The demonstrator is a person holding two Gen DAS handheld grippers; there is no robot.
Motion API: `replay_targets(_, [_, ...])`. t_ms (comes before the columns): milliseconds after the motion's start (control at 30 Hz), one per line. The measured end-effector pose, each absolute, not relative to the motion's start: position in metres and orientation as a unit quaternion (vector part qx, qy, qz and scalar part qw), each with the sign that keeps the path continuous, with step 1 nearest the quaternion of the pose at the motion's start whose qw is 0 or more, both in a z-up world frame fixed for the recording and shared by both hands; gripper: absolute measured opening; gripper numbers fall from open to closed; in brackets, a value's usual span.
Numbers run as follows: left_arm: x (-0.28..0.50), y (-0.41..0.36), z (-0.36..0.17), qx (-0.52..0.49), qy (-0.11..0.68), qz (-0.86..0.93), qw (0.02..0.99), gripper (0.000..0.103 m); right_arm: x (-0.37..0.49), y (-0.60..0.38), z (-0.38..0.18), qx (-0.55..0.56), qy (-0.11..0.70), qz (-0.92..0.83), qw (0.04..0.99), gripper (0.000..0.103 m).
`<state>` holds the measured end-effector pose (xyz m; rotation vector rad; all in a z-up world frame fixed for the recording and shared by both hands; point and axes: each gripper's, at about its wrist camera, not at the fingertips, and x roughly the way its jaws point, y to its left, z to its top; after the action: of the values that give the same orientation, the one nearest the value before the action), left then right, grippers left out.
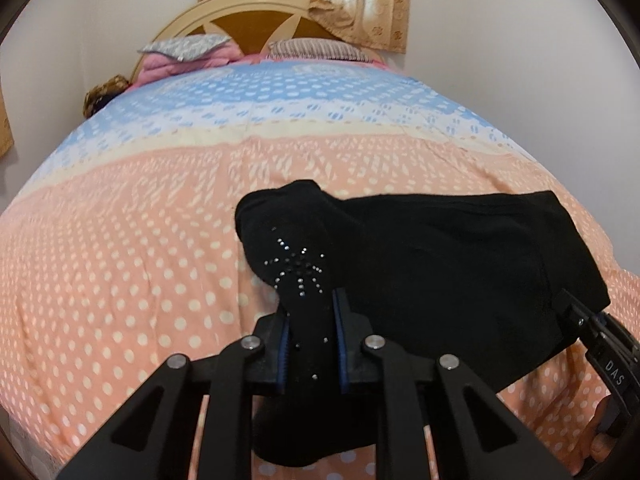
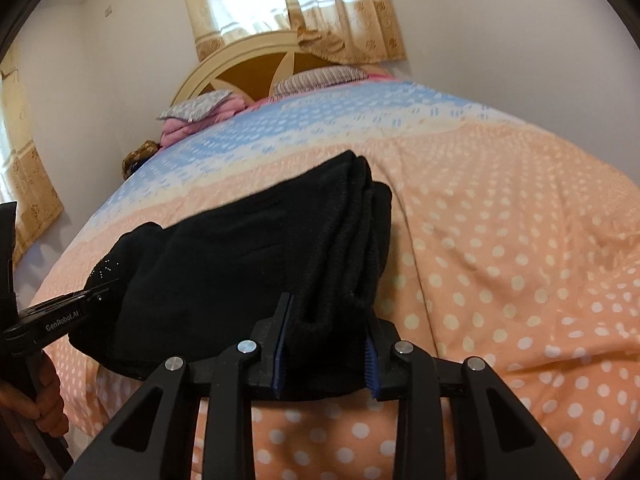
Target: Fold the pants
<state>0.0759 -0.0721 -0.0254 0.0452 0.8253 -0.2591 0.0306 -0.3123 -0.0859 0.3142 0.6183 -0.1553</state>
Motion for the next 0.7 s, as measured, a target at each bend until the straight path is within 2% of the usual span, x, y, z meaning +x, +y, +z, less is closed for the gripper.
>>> replay_targets(700, [0.099, -0.018, 0.000, 0.023, 0.363, -0.085, 0.928, 0.019, 0.070, -0.250, -0.036, 0.125, 0.276, -0.044, 0.952, 0.031])
